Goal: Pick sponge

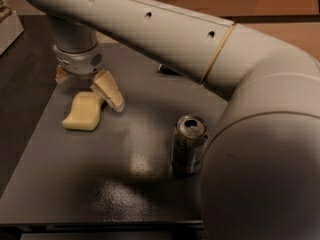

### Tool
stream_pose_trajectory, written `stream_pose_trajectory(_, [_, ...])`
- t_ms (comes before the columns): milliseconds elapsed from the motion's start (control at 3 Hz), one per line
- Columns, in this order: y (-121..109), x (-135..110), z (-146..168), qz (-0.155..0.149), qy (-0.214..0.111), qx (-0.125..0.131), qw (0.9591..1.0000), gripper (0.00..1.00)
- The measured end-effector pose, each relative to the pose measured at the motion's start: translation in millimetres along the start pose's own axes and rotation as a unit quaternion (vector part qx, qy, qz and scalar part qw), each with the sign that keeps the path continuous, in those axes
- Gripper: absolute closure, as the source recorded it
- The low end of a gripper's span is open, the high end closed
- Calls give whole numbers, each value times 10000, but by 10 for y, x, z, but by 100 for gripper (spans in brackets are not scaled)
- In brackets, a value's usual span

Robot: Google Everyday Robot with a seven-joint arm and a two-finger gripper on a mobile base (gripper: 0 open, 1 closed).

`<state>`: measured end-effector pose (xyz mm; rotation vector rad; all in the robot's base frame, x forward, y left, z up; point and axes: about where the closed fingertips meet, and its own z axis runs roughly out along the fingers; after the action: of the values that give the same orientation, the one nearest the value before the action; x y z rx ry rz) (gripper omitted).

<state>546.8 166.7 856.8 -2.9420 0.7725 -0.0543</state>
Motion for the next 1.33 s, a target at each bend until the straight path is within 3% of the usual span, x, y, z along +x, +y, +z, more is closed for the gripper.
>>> stream_pose_trajectory(333, [7,-27,101,-119,-33,-130,9998,0])
stream_pose_trajectory(667, [26,-59,116,-174,-49,-236,9996,17])
stream_pose_trajectory(1333, [57,-45,149,-182,-92,-343,9992,65])
